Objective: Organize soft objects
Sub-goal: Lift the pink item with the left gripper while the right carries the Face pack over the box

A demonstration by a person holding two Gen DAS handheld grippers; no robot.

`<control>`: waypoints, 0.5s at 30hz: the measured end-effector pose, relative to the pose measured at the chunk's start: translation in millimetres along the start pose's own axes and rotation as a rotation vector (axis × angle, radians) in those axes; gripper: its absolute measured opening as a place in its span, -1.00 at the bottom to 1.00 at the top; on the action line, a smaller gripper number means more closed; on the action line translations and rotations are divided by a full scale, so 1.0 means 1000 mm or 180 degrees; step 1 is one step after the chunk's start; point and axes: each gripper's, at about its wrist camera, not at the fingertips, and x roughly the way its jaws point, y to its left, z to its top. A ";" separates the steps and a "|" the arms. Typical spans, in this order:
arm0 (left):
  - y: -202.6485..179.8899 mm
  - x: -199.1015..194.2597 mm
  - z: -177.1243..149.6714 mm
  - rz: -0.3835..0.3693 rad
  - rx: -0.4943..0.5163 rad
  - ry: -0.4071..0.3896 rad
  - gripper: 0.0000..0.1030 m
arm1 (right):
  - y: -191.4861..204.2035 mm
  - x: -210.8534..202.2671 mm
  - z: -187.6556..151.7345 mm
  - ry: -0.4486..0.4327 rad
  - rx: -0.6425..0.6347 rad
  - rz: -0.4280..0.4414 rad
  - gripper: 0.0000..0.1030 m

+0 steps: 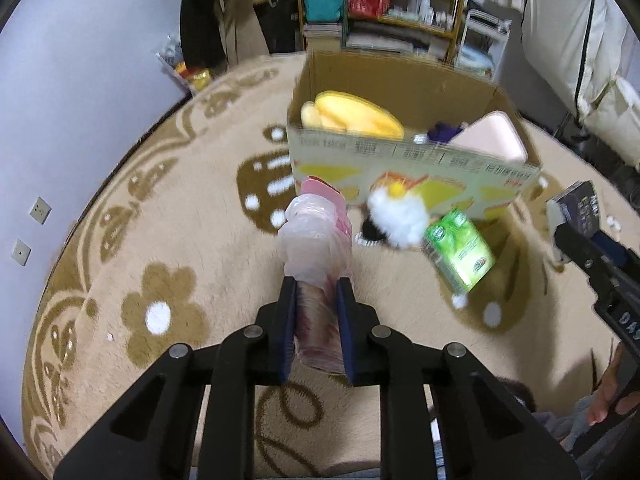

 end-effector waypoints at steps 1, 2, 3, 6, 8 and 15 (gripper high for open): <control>0.000 -0.007 0.001 -0.0024 -0.0009 -0.0086 -0.65 | 0.001 -0.004 0.002 -0.0060 -0.0014 0.0000 0.38; -0.001 -0.014 0.002 -0.0030 -0.0010 -0.0184 -0.65 | 0.003 -0.005 0.003 -0.0101 -0.0023 0.0001 0.38; -0.002 -0.021 0.003 -0.0021 -0.0005 -0.0290 -0.65 | 0.004 -0.006 0.004 -0.0126 -0.0028 0.0002 0.38; -0.004 -0.042 0.007 0.0041 0.0013 -0.0587 -0.65 | 0.004 -0.011 0.006 -0.0238 -0.0049 0.0017 0.38; -0.006 -0.055 0.010 0.0064 0.0020 -0.0762 -0.65 | 0.006 -0.017 0.008 -0.0357 -0.0062 0.0016 0.38; -0.005 -0.083 0.019 0.0079 0.0059 -0.1222 -0.65 | 0.009 -0.027 0.020 -0.0589 -0.0091 0.0024 0.38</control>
